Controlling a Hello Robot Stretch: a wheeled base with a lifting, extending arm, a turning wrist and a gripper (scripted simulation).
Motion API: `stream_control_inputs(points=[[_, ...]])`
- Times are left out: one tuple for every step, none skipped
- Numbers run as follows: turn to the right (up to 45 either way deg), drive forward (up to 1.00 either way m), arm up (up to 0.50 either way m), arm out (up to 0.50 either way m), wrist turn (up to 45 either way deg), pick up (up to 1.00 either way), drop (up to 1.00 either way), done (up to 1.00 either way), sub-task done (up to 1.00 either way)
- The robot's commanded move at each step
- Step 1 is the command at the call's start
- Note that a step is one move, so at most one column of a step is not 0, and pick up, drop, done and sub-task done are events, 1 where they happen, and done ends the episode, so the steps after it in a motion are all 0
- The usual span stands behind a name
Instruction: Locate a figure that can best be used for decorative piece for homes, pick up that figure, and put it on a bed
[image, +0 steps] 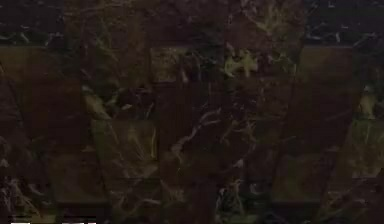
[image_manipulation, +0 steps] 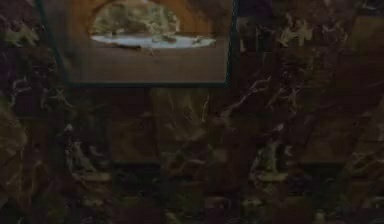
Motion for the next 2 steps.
stream_control_inputs(points=[[45.0, 0.0, 0.0, 0.0, 0.0, 0.0, 0.0, 0.0, 0.0], [45.0, 0.0, 0.0, 0.0, 0.0, 0.0, 0.0, 0.0, 0.0]])
